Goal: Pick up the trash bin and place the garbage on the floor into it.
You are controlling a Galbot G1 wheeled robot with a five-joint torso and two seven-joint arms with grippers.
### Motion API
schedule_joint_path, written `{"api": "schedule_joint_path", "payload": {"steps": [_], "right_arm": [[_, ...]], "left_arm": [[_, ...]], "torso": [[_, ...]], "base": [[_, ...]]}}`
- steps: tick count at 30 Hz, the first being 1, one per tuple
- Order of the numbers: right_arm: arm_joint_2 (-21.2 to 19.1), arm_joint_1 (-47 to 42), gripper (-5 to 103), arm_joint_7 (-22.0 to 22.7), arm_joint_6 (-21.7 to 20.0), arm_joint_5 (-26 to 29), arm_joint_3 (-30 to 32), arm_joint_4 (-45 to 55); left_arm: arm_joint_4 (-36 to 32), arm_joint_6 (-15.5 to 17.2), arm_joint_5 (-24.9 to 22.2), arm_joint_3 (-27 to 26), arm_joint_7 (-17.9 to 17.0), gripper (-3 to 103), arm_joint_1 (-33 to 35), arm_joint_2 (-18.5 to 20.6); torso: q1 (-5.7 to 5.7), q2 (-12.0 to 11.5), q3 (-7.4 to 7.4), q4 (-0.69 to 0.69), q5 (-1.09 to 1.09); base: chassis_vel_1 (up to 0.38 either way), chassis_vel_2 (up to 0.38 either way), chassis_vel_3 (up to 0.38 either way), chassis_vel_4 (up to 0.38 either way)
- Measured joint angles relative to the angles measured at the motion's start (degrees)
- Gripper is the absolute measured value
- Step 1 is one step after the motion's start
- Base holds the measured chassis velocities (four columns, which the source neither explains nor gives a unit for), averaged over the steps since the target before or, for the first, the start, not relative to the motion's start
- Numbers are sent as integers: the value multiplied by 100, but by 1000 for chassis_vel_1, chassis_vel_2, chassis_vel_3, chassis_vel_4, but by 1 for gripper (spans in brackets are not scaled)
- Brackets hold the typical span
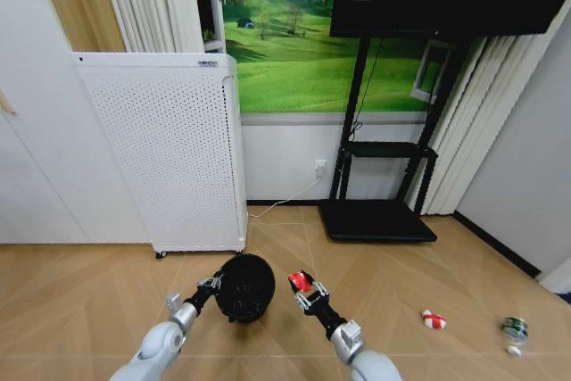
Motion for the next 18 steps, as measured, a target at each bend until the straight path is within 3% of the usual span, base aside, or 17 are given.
{"api": "schedule_joint_path", "payload": {"steps": [7, 18], "right_arm": [[306, -19, 47, -37, 162, -331, -288, -274], [357, -5, 47, -263, 339, -508, -287, -463]], "left_arm": [[-47, 9, -96, 538, 266, 7, -16, -164], [-537, 27, -92, 548, 354, 7, 379, -177]], "torso": [[0, 0, 0, 1, 2], [0, 0, -1, 0, 2]], "base": [[0, 0, 0, 0], [0, 0, 0, 0]]}}
